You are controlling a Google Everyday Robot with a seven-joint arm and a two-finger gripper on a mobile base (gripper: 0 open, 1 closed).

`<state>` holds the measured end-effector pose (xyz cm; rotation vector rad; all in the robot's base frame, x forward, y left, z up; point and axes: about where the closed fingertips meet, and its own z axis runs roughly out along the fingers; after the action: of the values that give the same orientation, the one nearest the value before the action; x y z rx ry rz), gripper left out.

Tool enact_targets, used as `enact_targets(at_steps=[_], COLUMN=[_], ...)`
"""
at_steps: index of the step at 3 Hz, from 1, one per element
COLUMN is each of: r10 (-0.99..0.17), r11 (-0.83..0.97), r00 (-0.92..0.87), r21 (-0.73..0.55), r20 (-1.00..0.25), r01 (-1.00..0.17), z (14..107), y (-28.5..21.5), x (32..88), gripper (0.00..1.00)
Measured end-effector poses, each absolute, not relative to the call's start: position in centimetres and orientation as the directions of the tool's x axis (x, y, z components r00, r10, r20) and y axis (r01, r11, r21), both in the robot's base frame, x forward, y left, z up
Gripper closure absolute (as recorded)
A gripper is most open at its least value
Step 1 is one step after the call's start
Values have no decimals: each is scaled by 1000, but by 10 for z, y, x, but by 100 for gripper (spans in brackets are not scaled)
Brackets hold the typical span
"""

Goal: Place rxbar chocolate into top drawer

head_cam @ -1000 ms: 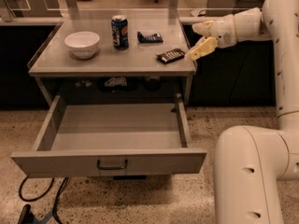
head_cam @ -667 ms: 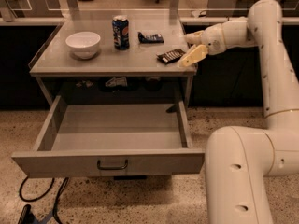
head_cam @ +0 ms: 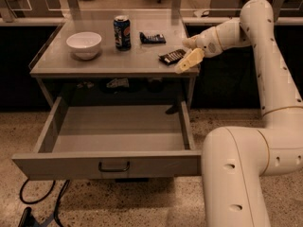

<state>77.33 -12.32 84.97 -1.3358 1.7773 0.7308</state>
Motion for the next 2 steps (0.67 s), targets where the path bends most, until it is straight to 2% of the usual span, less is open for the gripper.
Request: enact_targets(at_steps=[2], r10=[-471], r11=[411], r00=[-242], r21=[32], r20=[-848], r01=[-911], z=[858], y=[-136], x=[791], gripper=[0])
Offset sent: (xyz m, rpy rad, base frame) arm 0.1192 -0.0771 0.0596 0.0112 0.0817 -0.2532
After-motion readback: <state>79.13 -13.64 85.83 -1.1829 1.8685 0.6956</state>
